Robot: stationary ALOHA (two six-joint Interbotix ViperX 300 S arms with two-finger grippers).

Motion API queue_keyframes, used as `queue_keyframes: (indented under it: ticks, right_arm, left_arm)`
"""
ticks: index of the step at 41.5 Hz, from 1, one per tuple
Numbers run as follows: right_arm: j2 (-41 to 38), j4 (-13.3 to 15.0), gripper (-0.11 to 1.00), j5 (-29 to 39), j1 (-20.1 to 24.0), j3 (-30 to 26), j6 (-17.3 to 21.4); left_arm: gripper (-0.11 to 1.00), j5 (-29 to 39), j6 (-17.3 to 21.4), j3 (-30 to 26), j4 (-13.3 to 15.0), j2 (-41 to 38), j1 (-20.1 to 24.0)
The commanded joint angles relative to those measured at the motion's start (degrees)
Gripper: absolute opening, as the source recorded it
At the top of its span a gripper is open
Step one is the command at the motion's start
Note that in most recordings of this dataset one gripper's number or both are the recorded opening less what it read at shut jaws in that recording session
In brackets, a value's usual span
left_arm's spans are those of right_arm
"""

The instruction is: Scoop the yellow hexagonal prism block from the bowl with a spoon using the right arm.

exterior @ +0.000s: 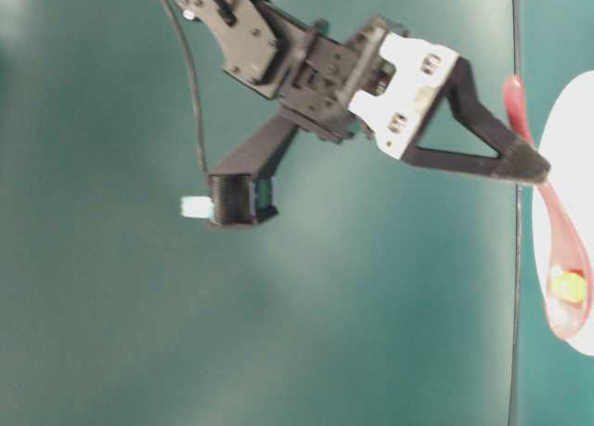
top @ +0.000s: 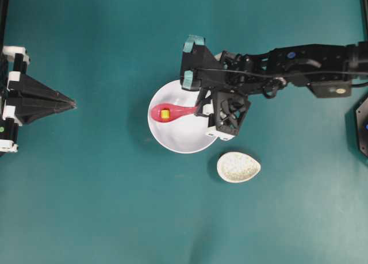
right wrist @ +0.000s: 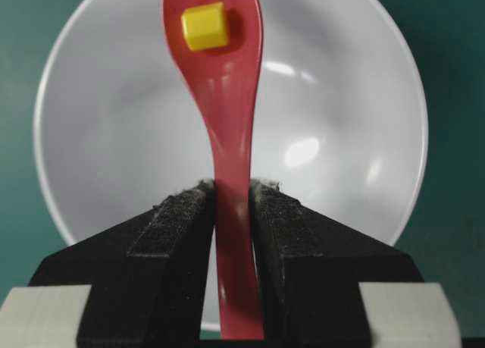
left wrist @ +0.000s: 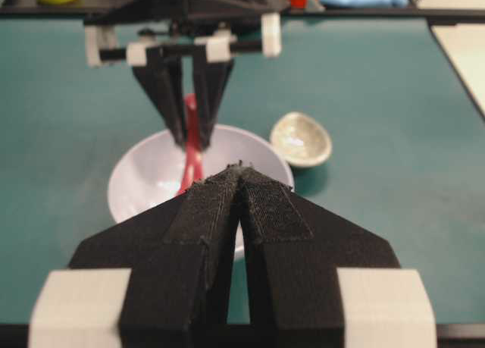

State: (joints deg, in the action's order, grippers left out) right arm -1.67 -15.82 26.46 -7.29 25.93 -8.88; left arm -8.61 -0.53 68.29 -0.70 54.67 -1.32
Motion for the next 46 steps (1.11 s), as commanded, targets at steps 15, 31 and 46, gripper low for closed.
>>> queue_keyframes:
  ticks: [15, 31, 46]
  right_arm:
    - [11.9, 0.0, 0.23, 5.0, -1.2, -1.0, 0.2]
    - [20.1, 0.1, 0.23, 6.5, -3.5, -1.1, 0.2]
    - [21.5, 0.2, 0.23, 7.4, -3.6, -1.2, 0.2]
  left_arm:
    - [0.00, -0.3, -0.2, -1.6, -0.2, -0.3, -0.1]
    - [0.00, -0.3, -0.2, -1.7, -0.2, -0.3, -0.1]
    - [0.00, -0.4, -0.3, -1.7, -0.2, -0.3, -0.1]
